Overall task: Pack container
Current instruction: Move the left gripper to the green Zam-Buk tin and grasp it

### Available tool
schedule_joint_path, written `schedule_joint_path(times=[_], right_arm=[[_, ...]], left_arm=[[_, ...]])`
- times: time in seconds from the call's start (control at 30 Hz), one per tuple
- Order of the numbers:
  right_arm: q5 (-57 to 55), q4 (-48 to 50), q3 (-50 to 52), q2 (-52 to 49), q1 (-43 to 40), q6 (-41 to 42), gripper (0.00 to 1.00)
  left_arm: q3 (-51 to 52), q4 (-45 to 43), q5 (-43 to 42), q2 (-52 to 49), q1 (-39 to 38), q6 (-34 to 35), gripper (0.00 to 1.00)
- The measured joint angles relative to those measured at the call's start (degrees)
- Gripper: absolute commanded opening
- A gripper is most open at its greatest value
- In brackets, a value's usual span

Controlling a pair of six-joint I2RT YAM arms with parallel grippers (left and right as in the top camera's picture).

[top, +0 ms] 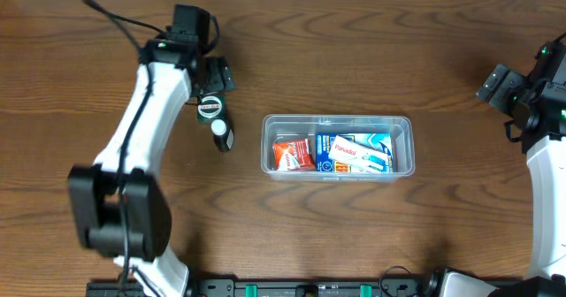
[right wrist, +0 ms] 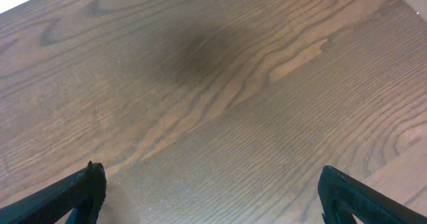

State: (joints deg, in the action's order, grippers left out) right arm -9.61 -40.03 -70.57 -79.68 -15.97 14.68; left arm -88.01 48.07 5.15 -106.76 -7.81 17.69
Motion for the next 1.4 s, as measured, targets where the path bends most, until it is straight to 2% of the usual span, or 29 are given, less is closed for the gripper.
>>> schedule_joint_path(times=[0.53, 0.77, 0.97, 1.33, 1.4], right_arm=[[0.0, 0.0, 0.0, 0.0, 0.0, 0.0, 0.99], [0.0, -0.02, 0.0, 0.0, 0.0, 0.0, 0.99], [0.0, 0.0, 0.0, 0.0, 0.0, 0.0, 0.99], [0.0, -0.02, 0.0, 0.0, 0.0, 0.0, 0.99], [0.0, -0.02, 0.0, 0.0, 0.0, 0.0, 0.99]], left_arm=[[0.0, -2.08, -2.12, -12.0, 1.99, -2.12, 0.98], [0.0, -2.1, -2.91, -13.62, 1.99, -2.56, 0.99], [0.0, -2.27, -3.3, -13.62, 1.99, -2.71, 0.86], [1.29, -2.62, -3.43, -13.68, 1.99, -2.75, 0.85], [1.31, -2.67, -3.43, -13.75, 1.99, -2.75, 0.81]])
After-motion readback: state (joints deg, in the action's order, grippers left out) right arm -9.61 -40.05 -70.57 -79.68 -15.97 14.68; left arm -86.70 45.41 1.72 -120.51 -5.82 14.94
